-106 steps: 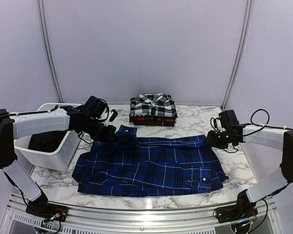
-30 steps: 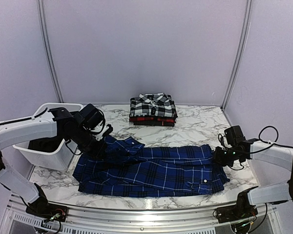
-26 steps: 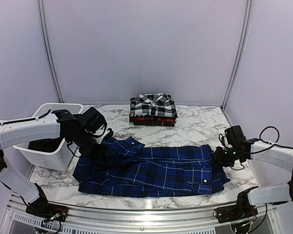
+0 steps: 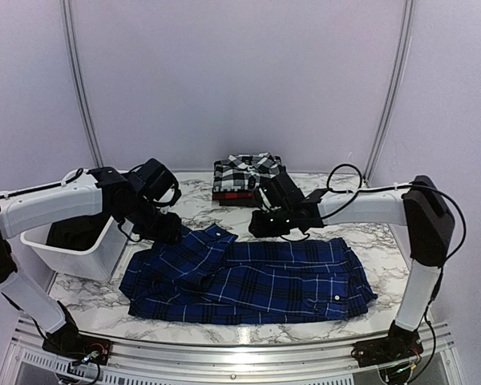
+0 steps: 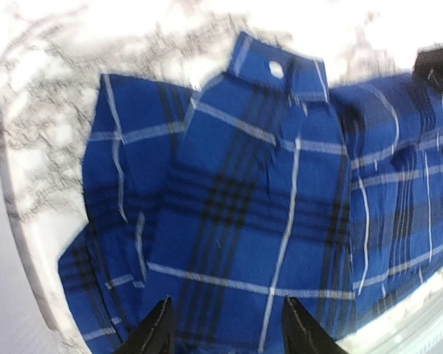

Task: Fold and stack the long sleeve shirts
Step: Fold the 1/3-folded shirt at the center of the board.

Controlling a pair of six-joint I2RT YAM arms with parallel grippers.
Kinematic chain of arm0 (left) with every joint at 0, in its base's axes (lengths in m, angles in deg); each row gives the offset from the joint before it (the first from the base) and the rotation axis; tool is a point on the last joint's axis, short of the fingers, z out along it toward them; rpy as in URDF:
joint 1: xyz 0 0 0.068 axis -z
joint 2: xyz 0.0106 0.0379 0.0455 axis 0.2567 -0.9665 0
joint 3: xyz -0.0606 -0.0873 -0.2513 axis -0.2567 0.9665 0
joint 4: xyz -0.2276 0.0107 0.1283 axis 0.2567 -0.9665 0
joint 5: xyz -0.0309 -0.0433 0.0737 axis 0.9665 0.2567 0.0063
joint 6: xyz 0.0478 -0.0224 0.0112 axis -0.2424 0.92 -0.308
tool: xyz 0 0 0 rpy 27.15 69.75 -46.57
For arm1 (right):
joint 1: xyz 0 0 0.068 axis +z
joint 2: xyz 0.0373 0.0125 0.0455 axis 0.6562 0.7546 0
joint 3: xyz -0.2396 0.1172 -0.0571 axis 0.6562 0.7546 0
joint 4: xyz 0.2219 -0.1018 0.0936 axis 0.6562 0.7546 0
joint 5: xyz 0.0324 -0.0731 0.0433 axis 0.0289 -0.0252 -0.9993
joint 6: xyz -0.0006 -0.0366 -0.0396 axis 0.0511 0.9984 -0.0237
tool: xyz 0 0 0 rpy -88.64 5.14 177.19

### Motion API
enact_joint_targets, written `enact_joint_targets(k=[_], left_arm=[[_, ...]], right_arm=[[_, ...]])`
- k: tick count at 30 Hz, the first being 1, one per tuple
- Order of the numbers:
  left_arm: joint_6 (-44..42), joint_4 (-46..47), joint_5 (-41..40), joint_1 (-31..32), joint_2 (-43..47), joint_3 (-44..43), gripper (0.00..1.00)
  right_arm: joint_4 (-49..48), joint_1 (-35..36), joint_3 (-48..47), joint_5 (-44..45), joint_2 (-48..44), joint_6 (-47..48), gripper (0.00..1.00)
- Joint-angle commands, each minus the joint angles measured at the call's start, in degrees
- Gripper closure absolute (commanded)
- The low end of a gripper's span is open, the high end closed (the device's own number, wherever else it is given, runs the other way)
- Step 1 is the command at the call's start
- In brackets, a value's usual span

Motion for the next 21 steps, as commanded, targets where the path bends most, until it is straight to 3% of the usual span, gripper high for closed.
enact_joint_targets(k=[1,9,21], left_arm=[[1.15,5.35,-4.16,-4.04,-5.84,-5.21,0.46],[-3.03,10.16,2.19,-9.08,-22.74,-16.73,0.44],[-7.85,13.92,13.89,-10.91,-38.08,-28.86,0.4]], right_arm=[[-2.53,2.9,-3.64,-1.22,5.76,0.36,0.7],[-7.32,3.32,-0.35,-4.03,11.55,-1.62,0.7],[-9.01,3.38,2.18,-4.21,7.06,-2.85,0.67]])
